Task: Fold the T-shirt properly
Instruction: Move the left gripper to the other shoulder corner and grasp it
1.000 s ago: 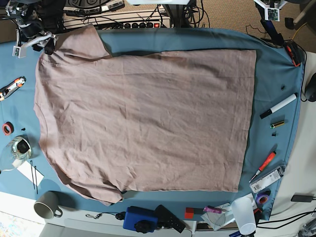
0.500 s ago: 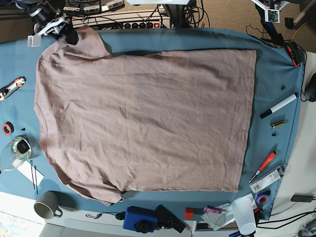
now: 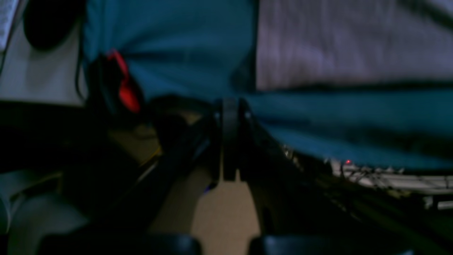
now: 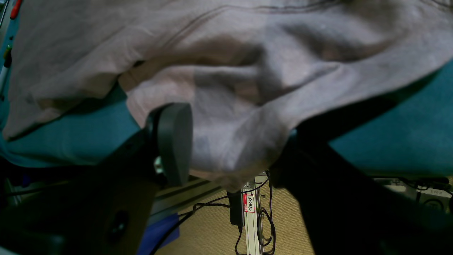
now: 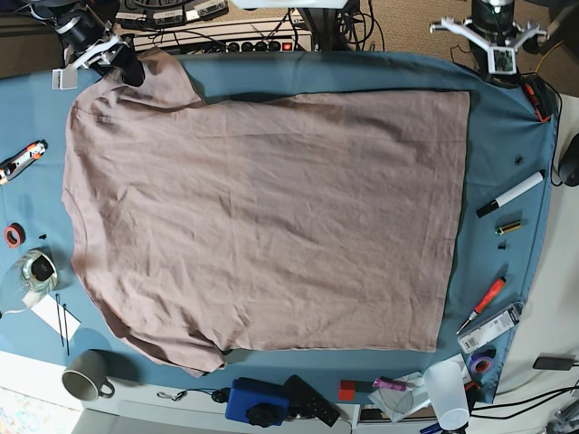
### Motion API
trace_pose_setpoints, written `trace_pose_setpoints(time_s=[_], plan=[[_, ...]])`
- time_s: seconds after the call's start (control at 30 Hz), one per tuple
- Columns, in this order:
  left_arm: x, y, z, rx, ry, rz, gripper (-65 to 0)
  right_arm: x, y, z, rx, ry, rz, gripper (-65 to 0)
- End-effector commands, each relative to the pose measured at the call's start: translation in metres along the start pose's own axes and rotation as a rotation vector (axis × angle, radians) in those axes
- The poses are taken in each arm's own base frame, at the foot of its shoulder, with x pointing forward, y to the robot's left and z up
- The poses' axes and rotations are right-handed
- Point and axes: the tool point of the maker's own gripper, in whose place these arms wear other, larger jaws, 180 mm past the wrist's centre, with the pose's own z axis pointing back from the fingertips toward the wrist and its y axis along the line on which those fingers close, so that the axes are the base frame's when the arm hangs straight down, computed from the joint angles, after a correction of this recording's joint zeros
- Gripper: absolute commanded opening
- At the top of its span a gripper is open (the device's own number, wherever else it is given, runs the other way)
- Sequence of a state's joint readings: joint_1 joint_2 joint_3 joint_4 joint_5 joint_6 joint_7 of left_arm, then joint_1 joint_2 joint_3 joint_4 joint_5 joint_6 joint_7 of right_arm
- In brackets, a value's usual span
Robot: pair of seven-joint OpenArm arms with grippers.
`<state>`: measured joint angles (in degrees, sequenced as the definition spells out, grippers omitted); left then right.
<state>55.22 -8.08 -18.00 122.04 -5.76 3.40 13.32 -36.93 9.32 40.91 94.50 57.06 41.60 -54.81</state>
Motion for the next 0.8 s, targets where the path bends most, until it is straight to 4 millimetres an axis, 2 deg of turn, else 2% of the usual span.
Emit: trace_pose_setpoints(time_s=[0.0, 0.07, 0.2, 0.33, 0.43, 0.53, 0.77], plan=[[0.012, 0.001, 0.000, 0.001, -0.044, 0.021, -63.2, -0.020, -0.012, 0.004, -0.060, 0.102, 0.001, -32.6], [0.021, -0.001, -0.005, -0.010, -0.072, 0.078, -55.8, -0.022, -0.012, 0.004, -0.060, 0.109, 0.000, -32.6], [0.040, -0.004, -0.016, -0.025, -0.126, 0.149, -55.5, -0.024, -0.012, 0.004, -0.060, 0.124, 0.000, -32.6], [0.047, -0.009, -0.026, -0.048, -0.113, 0.215, -55.5, -0.025, -0.012, 0.004, -0.060, 0.130, 0.000, -32.6], [0.047, -0.005, -0.033, -0.026, -0.089, 0.335, -55.5, -0.027, -0.012, 0.004, -0.060, 0.137, -0.001, -32.6], [0.044, 0.002, -0.035, 0.019, -0.075, 0.377, -55.5, -0.028, -0.012, 0.005, -0.060, 0.145, -0.001, -32.6], [0.028, -0.020, -0.040, -0.089, -0.006, 0.452, -55.5, -0.028, -0.012, 0.005, -0.060, 0.144, -0.001, -32.6]])
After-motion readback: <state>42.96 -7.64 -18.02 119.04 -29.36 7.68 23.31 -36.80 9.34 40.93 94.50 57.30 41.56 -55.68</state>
